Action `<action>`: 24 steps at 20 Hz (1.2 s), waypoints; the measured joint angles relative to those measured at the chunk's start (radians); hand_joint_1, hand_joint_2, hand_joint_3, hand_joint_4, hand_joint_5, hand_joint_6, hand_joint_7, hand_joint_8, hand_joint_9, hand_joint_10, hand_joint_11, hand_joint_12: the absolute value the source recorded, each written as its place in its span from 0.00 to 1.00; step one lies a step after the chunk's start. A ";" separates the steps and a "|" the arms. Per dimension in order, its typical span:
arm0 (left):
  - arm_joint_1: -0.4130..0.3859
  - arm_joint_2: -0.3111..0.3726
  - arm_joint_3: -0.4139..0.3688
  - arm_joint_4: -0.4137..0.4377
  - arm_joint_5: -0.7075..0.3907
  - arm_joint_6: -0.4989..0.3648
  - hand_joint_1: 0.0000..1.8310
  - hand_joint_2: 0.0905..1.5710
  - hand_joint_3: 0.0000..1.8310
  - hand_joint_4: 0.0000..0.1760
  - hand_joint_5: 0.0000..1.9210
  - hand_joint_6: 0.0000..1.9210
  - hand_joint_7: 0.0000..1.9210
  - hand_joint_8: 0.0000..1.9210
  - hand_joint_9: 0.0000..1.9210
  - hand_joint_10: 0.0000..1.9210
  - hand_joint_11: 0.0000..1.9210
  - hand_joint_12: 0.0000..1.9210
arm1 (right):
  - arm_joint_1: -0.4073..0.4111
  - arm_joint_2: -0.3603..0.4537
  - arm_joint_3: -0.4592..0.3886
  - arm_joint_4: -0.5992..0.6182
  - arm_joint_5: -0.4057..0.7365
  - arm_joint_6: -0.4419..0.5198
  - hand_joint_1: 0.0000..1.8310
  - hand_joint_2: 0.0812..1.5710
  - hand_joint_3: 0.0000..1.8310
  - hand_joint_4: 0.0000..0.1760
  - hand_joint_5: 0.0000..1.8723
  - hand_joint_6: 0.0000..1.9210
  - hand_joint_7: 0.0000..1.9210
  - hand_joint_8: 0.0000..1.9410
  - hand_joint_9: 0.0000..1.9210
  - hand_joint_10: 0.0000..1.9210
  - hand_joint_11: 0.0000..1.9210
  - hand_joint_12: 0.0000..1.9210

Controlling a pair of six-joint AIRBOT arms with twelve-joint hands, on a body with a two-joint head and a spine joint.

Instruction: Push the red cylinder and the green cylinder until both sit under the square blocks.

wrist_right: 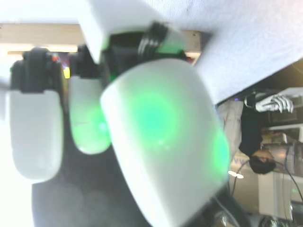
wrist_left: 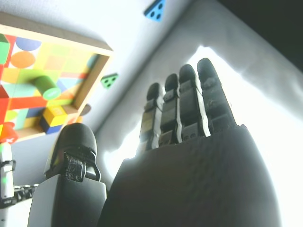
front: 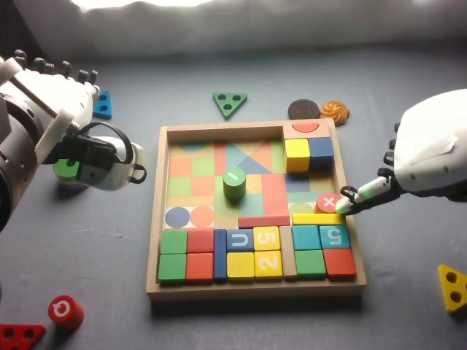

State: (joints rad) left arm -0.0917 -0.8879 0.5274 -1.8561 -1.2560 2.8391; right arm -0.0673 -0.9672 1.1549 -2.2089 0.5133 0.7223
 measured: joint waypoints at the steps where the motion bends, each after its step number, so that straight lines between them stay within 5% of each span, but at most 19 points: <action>1: 0.000 0.000 0.000 0.000 -0.001 0.000 0.00 0.84 0.00 0.00 0.05 0.00 0.05 0.00 0.05 0.00 0.00 0.14 | 0.015 -0.008 0.000 -0.006 0.003 0.000 1.00 0.53 0.36 0.00 0.06 0.00 0.85 1.00 0.93 1.00 0.99 1.00; 7: 0.000 0.000 0.000 -0.001 -0.001 0.000 0.00 0.83 0.00 0.00 0.07 0.00 0.07 0.00 0.07 0.00 0.00 0.16 | 0.111 -0.126 0.038 -0.002 -0.011 0.017 0.99 0.56 0.34 0.00 0.11 0.01 0.85 1.00 0.92 1.00 0.99 1.00; 9: 0.000 0.000 0.000 0.000 0.000 0.000 0.00 0.84 0.00 0.00 0.04 0.00 0.04 0.00 0.04 0.00 0.00 0.10 | 0.126 -0.185 0.089 0.000 -0.019 0.043 0.99 0.55 0.36 0.00 0.15 0.01 0.86 1.00 0.92 1.00 0.98 1.00; 11: 0.000 0.000 0.000 0.000 -0.001 0.000 0.00 0.83 0.00 0.00 0.08 0.00 0.08 0.00 0.08 0.00 0.00 0.18 | 0.126 -0.237 0.138 -0.004 -0.036 0.050 1.00 0.54 0.36 0.00 0.14 0.01 0.86 1.00 0.93 1.00 0.98 1.00; 14: 0.000 0.000 0.000 -0.001 0.000 0.000 0.00 0.84 0.00 0.00 0.04 0.00 0.03 0.00 0.04 0.00 0.00 0.09 | 0.118 -0.285 0.177 -0.001 -0.057 0.051 1.00 0.53 0.37 0.00 0.15 0.01 0.86 1.00 0.93 1.00 0.99 1.00; 21: 0.000 0.000 0.000 0.000 -0.001 0.002 0.00 0.84 0.00 0.00 0.06 0.00 0.06 0.00 0.06 0.00 0.00 0.14 | 0.068 -0.347 0.220 -0.005 -0.099 0.018 0.98 0.51 0.42 0.00 0.18 0.01 0.88 1.00 0.94 1.00 0.98 1.00; 24: 0.000 0.000 0.000 0.000 -0.002 0.002 0.00 0.84 0.00 0.00 0.05 0.00 0.05 0.00 0.05 0.00 0.00 0.12 | 0.056 -0.361 0.234 -0.002 -0.112 0.017 0.99 0.50 0.41 0.00 0.09 0.00 0.88 1.00 0.95 1.00 0.98 1.00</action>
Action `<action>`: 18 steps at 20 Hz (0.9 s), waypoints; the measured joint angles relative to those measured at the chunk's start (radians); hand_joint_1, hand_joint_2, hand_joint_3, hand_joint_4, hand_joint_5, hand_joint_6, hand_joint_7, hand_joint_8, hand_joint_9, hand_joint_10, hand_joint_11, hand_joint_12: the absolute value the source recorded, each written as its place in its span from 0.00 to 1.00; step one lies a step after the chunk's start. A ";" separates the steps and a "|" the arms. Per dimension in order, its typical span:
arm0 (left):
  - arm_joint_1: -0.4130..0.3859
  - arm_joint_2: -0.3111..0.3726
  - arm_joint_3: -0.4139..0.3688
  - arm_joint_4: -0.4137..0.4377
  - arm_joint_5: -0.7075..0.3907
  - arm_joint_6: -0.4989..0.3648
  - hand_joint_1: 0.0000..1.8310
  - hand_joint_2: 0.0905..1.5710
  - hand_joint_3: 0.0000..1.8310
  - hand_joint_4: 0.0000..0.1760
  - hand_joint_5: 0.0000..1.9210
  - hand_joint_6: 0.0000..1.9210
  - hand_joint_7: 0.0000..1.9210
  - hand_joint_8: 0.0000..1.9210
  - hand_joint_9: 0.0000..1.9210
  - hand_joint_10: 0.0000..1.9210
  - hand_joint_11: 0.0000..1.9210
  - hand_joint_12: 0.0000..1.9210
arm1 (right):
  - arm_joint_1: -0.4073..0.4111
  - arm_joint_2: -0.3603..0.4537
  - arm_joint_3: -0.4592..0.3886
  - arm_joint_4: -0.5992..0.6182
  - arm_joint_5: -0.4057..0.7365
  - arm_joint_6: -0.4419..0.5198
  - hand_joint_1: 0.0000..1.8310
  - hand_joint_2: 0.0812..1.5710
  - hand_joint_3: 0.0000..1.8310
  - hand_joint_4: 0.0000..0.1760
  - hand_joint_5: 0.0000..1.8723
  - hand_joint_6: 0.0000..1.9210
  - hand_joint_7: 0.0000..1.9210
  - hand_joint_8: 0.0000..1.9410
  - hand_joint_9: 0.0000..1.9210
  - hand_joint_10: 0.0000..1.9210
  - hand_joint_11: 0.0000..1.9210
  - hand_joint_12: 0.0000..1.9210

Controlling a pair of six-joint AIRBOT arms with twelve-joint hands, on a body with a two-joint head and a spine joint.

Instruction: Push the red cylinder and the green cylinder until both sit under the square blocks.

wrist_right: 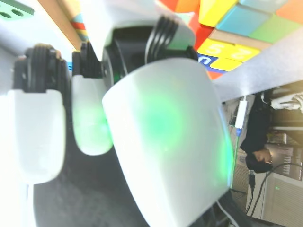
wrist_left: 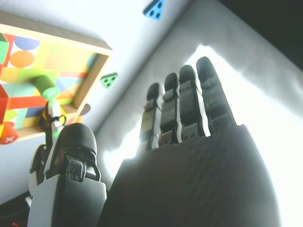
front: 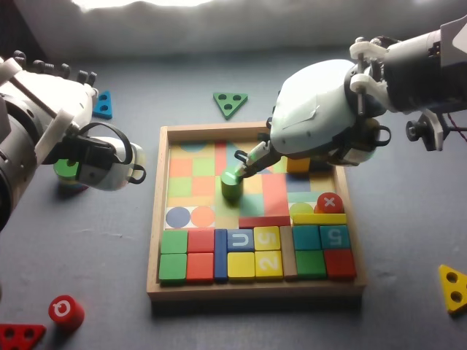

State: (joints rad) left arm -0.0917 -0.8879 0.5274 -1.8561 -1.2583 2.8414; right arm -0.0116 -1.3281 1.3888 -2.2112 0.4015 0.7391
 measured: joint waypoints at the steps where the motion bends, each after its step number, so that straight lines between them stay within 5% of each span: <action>1: 0.000 0.000 0.000 0.000 0.001 0.000 0.00 0.84 0.00 0.00 0.05 0.00 0.05 0.00 0.06 0.00 0.00 0.14 | -0.001 -0.006 0.007 0.000 0.000 0.000 1.00 0.49 0.41 0.00 0.07 0.00 0.89 1.00 0.96 1.00 0.99 1.00; 18: 0.000 0.000 0.000 -0.002 0.000 0.000 0.00 0.84 0.00 0.00 0.05 0.00 0.05 0.00 0.05 0.00 0.00 0.14 | 0.003 -0.040 0.038 0.000 -0.011 -0.002 0.98 0.48 0.46 0.00 0.10 0.00 0.87 1.00 0.95 1.00 0.99 1.00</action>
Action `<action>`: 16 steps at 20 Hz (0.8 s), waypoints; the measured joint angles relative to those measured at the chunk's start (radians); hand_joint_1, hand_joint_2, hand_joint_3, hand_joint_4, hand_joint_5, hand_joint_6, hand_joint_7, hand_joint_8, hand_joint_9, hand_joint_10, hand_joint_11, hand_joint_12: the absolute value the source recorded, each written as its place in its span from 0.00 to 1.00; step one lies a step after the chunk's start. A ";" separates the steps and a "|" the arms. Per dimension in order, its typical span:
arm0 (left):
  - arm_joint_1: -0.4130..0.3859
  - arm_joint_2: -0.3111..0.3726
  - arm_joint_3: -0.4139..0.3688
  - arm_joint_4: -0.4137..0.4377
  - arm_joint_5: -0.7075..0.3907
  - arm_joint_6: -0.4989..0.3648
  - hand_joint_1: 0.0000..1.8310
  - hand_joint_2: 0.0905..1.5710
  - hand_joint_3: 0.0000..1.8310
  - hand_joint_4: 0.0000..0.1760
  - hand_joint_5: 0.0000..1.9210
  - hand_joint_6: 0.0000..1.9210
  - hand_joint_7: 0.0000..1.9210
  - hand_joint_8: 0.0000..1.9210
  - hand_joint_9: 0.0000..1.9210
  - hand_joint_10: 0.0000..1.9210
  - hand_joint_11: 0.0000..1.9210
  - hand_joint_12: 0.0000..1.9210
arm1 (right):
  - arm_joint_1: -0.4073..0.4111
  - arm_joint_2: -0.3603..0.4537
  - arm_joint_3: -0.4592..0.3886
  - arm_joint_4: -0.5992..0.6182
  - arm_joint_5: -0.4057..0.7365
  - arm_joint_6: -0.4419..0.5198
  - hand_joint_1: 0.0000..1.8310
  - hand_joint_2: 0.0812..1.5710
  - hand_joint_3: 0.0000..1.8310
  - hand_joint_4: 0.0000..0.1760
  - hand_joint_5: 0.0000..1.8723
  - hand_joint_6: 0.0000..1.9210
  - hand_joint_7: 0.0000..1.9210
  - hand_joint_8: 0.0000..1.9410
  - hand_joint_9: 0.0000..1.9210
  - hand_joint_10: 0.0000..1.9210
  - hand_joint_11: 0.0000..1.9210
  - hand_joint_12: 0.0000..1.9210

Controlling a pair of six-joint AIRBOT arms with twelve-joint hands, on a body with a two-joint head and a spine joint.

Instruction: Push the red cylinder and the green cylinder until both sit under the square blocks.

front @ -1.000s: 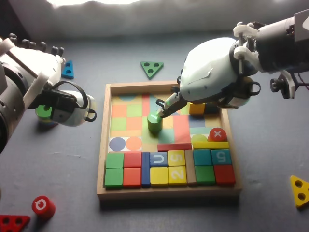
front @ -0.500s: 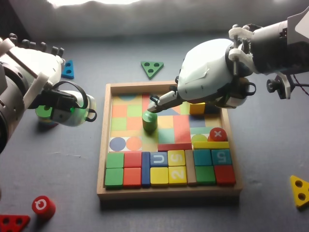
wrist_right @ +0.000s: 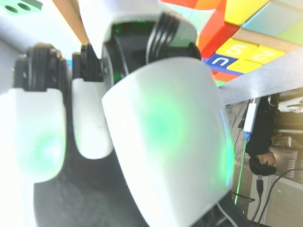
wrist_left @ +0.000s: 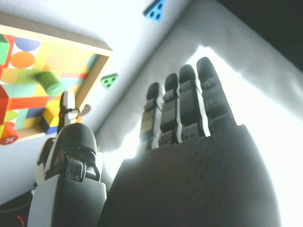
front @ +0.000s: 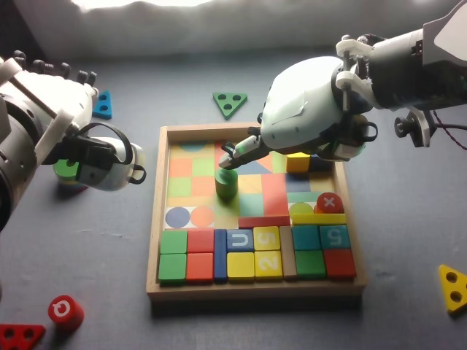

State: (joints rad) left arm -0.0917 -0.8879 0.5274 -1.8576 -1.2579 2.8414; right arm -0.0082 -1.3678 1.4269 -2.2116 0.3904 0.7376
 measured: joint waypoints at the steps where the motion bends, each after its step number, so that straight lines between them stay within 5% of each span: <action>1: 0.000 0.000 0.000 -0.001 0.001 0.000 0.00 0.84 0.00 0.00 0.02 0.00 0.02 0.00 0.03 0.00 0.00 0.09 | 0.000 0.000 0.000 0.000 0.000 0.000 0.99 0.47 0.46 0.00 0.10 0.00 0.88 1.00 0.95 1.00 1.00 1.00; 7: 0.000 0.000 0.000 0.000 0.001 0.000 0.00 0.83 0.00 0.00 0.07 0.00 0.06 0.00 0.06 0.00 0.00 0.17 | -0.018 0.001 0.000 0.006 -0.002 0.021 0.99 0.48 0.45 0.00 0.10 0.00 0.86 1.00 0.95 1.00 0.99 1.00; 10: 0.000 0.000 0.000 -0.002 0.000 0.000 0.00 0.85 0.00 0.00 0.04 0.00 0.04 0.00 0.04 0.00 0.00 0.11 | -0.022 0.003 0.000 0.011 -0.003 0.022 1.00 0.49 0.45 0.00 0.07 0.00 0.88 1.00 0.96 1.00 1.00 1.00; 16: 0.000 0.000 0.000 -0.001 0.000 0.000 0.00 0.85 0.00 0.00 0.06 0.00 0.06 0.00 0.06 0.00 0.00 0.15 | -0.029 0.064 -0.048 0.008 0.016 0.016 0.99 0.49 0.45 0.00 0.10 0.01 0.88 1.00 0.95 1.00 1.00 1.00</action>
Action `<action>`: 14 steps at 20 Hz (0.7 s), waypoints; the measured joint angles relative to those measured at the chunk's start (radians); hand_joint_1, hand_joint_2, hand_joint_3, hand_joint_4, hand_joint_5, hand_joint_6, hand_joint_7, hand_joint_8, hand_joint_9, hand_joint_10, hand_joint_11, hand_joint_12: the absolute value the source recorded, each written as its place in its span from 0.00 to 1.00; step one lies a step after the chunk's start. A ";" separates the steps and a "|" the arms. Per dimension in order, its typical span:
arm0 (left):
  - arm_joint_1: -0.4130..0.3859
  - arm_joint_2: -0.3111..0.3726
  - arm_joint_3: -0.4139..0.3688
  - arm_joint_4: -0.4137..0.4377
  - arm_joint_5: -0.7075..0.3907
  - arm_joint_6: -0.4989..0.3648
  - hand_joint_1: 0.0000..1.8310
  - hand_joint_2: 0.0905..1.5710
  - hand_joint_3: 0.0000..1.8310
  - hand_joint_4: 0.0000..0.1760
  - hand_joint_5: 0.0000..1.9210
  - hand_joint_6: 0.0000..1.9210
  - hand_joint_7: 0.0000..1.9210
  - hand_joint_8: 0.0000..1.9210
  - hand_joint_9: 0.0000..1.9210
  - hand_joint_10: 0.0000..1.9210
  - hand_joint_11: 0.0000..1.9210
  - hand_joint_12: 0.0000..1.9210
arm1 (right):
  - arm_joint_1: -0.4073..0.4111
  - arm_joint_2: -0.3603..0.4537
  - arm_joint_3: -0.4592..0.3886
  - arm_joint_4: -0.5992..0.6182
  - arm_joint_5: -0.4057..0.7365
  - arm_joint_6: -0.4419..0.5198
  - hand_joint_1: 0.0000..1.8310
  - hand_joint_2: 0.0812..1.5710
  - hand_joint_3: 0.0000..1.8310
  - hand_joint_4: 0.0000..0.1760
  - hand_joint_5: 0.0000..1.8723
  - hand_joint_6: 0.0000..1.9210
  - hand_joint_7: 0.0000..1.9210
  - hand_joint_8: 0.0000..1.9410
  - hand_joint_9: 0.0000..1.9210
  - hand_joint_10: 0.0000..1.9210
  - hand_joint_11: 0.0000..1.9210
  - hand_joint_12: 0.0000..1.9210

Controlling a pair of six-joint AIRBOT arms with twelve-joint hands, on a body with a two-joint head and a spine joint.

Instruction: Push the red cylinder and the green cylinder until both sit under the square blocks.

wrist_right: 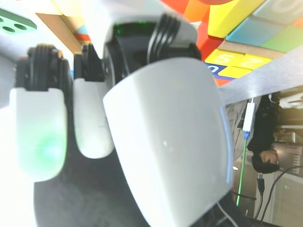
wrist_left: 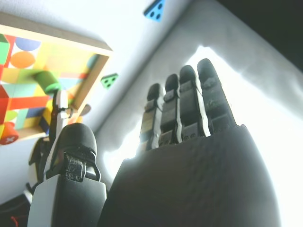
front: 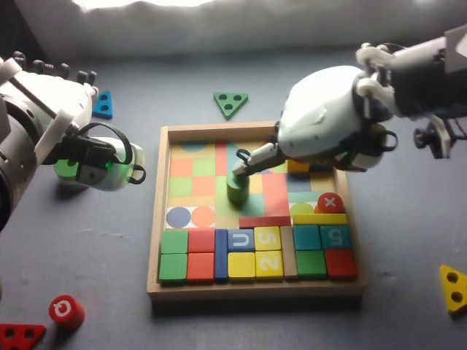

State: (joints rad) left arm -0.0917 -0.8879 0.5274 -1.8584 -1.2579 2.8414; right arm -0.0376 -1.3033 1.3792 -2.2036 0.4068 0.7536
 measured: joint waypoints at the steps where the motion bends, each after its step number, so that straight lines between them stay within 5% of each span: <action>1: 0.000 0.000 0.000 0.000 0.000 0.000 0.00 0.85 0.00 0.00 0.03 0.00 0.03 0.00 0.04 0.00 0.00 0.11 | -0.006 0.019 -0.023 0.000 0.001 -0.014 0.99 0.49 0.45 0.00 0.11 0.01 0.88 1.00 0.95 1.00 1.00 1.00; 14: 0.000 0.000 0.000 -0.002 0.001 0.000 0.00 0.84 0.00 0.00 0.02 0.00 0.03 0.00 0.03 0.00 0.00 0.07 | -0.021 0.175 -0.119 0.001 0.067 -0.019 0.98 0.52 0.40 0.00 0.15 0.01 0.88 1.00 0.95 1.00 1.00 1.00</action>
State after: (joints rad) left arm -0.0917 -0.8879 0.5274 -1.8603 -1.2572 2.8414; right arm -0.0586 -1.1286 1.2606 -2.2028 0.4740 0.7349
